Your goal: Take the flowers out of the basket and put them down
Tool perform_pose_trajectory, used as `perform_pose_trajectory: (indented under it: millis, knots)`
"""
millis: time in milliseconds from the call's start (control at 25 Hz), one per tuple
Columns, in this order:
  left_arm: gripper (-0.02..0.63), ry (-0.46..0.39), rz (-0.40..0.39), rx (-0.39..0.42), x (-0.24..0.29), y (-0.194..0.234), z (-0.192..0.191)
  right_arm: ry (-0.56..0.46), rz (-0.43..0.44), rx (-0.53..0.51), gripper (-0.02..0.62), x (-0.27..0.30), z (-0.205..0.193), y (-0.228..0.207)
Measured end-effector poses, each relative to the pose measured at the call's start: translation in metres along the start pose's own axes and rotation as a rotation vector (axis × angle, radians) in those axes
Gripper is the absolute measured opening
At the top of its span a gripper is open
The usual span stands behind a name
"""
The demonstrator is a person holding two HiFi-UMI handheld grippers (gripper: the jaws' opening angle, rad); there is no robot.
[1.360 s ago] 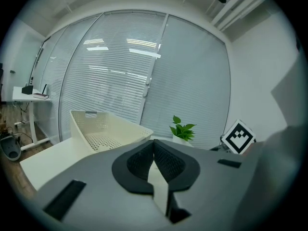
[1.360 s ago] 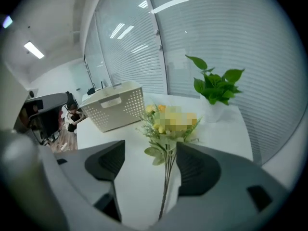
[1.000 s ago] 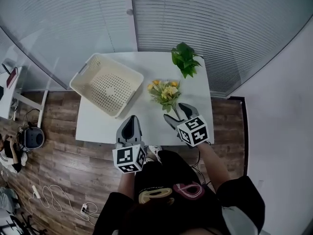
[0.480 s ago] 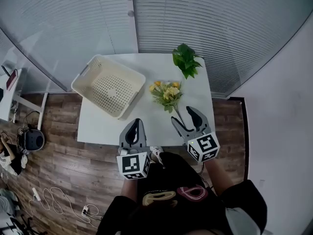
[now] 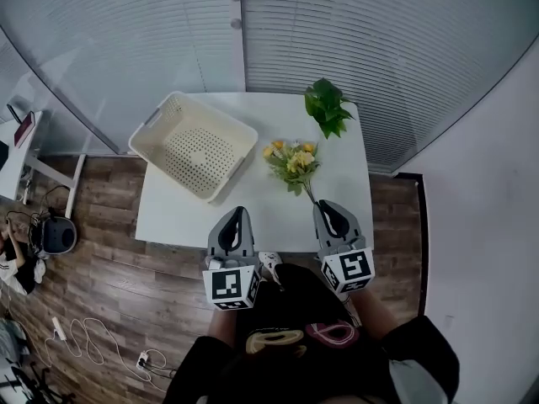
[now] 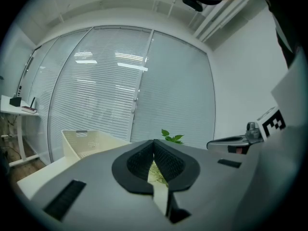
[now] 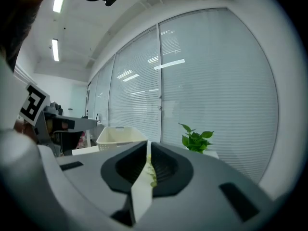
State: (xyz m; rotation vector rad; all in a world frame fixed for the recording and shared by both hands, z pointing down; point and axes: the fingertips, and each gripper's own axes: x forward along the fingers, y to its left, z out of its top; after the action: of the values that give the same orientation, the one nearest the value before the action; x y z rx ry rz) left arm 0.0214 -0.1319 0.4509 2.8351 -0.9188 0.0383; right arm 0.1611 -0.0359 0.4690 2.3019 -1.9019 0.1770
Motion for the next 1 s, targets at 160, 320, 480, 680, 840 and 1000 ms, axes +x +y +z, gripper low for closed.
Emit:
perform_pose_trajectory:
  millis: [160,320,480,680,840,1000]
  knots:
    - [0.017,-0.01,0.007,0.008,-0.0015,-0.0001,0.0018,0.077,-0.046,-0.087,0.014,0.0039,-0.0143,-0.0048]
    - [0.017,-0.016,0.015,0.006,-0.0036,0.0015,0.0016,0.049,-0.045,-0.036,0.011,0.0034,-0.0127,-0.0084]
    - [0.017,-0.013,0.025,0.002,-0.0071,0.0032,-0.0001,0.02,-0.037,-0.032,0.009,0.0007,-0.0078,-0.0054]
    - [0.017,-0.014,0.026,0.008,-0.007,0.0016,-0.0012,0.021,-0.034,-0.044,0.009,-0.0004,-0.008,-0.0054]
    - [0.017,-0.02,0.024,0.011,-0.0055,0.0005,0.0008,0.021,-0.024,-0.043,0.009,0.0002,-0.0091,-0.0067]
    - [0.017,-0.023,0.024,0.017,-0.0026,-0.0001,0.0003,0.019,-0.017,-0.048,0.009,0.0026,-0.0097,-0.0068]
